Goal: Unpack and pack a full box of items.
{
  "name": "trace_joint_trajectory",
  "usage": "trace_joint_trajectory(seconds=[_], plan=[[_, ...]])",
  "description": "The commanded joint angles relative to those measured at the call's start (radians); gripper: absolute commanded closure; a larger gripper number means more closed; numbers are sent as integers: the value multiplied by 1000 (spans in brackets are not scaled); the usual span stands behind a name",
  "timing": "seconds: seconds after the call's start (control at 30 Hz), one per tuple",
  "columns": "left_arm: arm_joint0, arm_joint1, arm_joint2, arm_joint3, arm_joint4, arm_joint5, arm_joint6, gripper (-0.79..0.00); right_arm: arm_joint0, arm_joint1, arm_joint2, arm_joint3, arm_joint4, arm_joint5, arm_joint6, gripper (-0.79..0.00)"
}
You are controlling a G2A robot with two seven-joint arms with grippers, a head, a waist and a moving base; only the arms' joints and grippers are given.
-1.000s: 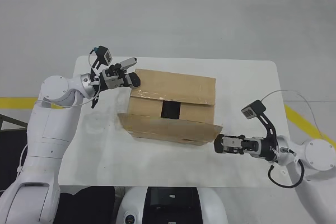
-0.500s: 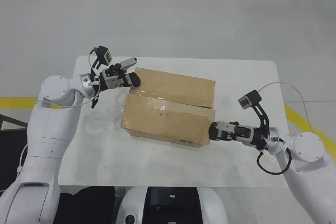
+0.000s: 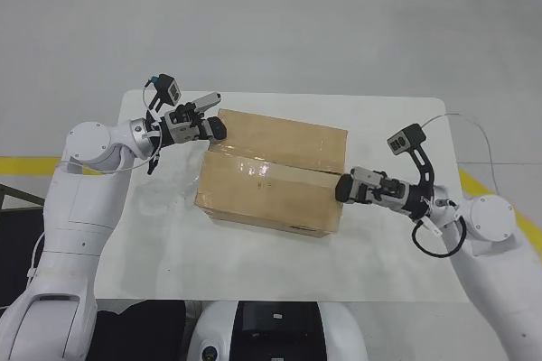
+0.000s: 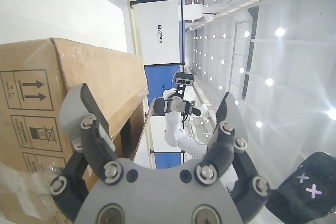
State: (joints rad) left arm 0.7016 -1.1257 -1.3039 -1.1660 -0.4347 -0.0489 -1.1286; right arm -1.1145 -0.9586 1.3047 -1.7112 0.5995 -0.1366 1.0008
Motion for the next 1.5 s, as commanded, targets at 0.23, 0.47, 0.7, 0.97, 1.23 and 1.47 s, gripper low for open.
trace_joint_trajectory(seconds=[0.23, 0.47, 0.7, 0.97, 1.23, 1.47], plan=[[41, 7, -12, -60, 0, 20, 50, -785, 80, -14, -50, 94, -9, -20, 22, -785], [47, 13, -28, -74, -18, 20, 57, -785, 131, -26, -82, 188, 25, 22, 37, -785], [68, 26, -94, -102, -76, -2, 46, -785, 144, -32, -88, 225, 62, 27, 63, -785], [149, 46, -182, -169, -76, -10, 112, -785, 152, -36, -94, 257, 77, 60, 91, -785], [192, 52, -213, -200, -78, -11, 142, -785, 158, -41, -93, 287, 95, 72, 89, -785], [192, 52, -213, -200, -78, -11, 142, -785, 160, -42, -93, 293, 96, 73, 90, -785]])
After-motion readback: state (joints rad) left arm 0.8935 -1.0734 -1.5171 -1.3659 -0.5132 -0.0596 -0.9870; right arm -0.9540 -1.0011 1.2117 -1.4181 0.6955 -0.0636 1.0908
